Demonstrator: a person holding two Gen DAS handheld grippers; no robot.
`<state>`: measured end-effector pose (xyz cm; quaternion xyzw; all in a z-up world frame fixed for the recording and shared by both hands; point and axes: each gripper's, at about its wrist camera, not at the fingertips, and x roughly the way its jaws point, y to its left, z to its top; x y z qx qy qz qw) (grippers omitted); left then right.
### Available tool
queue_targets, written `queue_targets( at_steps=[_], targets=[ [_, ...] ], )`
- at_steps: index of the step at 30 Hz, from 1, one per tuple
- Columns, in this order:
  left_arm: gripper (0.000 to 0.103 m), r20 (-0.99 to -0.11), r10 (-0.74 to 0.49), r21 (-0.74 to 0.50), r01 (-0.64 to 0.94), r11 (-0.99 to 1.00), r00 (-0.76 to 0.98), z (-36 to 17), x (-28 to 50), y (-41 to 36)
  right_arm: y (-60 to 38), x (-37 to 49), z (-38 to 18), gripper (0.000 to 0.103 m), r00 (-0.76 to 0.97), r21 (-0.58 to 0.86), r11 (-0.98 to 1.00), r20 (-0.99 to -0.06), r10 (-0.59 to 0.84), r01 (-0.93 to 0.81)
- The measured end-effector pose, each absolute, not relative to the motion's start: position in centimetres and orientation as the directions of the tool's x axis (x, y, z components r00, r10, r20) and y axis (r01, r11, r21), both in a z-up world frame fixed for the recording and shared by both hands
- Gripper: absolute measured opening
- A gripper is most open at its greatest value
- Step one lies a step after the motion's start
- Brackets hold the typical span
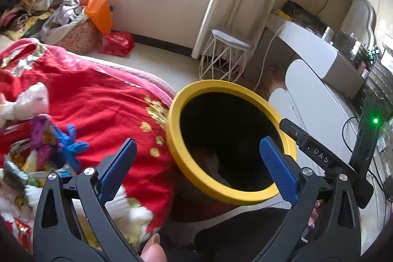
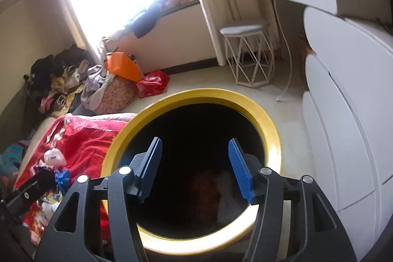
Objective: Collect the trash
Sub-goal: 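Open both tools to drop the red bag and foam net into the bin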
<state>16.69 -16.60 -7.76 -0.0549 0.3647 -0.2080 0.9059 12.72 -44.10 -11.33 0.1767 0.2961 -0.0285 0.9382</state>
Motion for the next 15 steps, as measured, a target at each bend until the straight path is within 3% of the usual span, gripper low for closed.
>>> queue_targets(
  at_steps=[4, 15],
  targets=[
    [0.092, -0.613, -0.395, -0.237, 0.318, 0.918, 0.684, -6.7, 15.6, -15.1, -42.5, 12.1, -10.4, 0.067, 0.847, 0.295, 0.951, -0.525, 0.079, 0.094],
    [0.092, -0.564, -0.327, -0.209, 0.252, 0.945, 0.758, -4.9, 13.4, -11.5, -37.0, 10.4, -8.7, 0.076, 0.866, 0.248, 0.966, -0.466, 0.182, -0.07]
  ],
)
